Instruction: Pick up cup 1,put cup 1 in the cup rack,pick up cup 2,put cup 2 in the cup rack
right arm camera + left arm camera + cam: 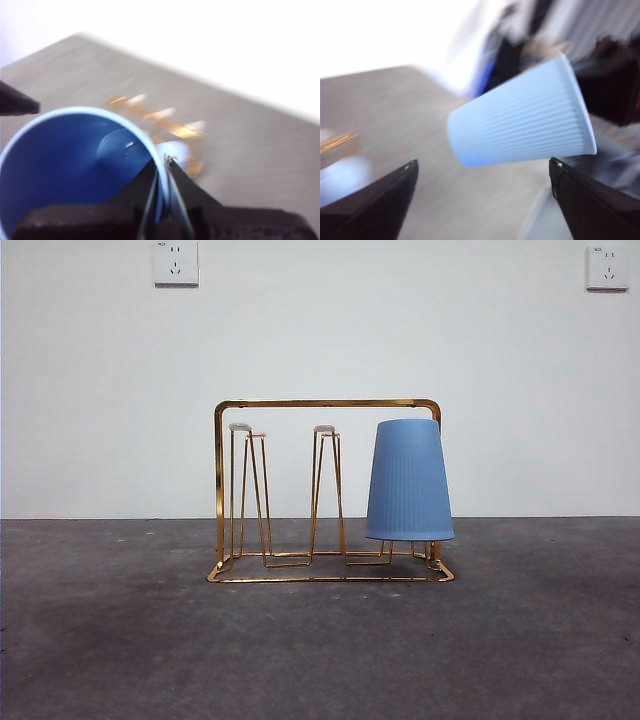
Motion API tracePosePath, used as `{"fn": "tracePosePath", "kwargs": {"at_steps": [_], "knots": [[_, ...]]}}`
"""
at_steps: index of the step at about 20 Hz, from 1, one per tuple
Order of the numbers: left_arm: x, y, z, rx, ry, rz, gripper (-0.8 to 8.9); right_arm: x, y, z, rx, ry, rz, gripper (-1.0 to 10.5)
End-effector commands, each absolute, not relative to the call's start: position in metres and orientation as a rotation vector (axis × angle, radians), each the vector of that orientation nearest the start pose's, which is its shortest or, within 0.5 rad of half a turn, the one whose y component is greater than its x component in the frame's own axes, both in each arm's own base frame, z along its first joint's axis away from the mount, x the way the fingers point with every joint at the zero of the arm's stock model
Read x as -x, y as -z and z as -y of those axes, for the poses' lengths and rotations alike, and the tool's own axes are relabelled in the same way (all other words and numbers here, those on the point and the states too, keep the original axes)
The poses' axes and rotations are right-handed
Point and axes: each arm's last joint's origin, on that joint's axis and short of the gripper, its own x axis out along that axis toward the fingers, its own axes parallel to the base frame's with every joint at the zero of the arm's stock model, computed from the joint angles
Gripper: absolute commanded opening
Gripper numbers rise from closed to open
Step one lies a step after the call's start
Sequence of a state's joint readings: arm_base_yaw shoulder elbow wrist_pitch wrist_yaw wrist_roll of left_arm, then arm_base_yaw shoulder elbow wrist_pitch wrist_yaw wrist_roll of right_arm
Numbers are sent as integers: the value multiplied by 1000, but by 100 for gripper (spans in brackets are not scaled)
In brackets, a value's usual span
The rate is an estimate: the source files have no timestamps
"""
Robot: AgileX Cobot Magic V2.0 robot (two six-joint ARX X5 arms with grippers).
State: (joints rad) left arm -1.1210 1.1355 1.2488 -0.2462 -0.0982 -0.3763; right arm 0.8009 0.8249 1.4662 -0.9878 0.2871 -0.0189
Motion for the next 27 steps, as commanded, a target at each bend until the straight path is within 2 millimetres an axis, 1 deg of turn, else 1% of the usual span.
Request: {"fn": "tracePosePath", "kwargs": {"at_steps": [1,4,6,9,12,15,18,20,24,27], "knots": [[-118,-418,231,385,1127,-298,437,-36,-466,-22,210,-417,-156,-12],[-129,-420,244,516,1277,-297,437,-8,-467,9,182,-365,-55,-12],[-138,-419,253,604,1364,-304,437,5,-465,24,167,-360,-7,-12],[-150,-414,269,732,1471,-334,437,19,-462,38,175,-356,46,-12],[-164,-399,294,889,1580,-399,437,26,-461,44,221,-352,83,-13],[-173,-382,313,982,1611,-447,437,22,-467,40,246,-348,163,-13],[-178,-373,321,1032,1613,-464,440,15,-468,32,253,-379,221,-13],[-179,-373,321,1051,1610,-447,440,5,-462,21,280,-386,230,-13],[-181,-377,318,1084,1611,-407,440,-17,-444,-4,314,-423,232,-13],[-185,-376,316,1081,1602,-408,441,-30,-431,-19,315,-447,240,-13]]}}
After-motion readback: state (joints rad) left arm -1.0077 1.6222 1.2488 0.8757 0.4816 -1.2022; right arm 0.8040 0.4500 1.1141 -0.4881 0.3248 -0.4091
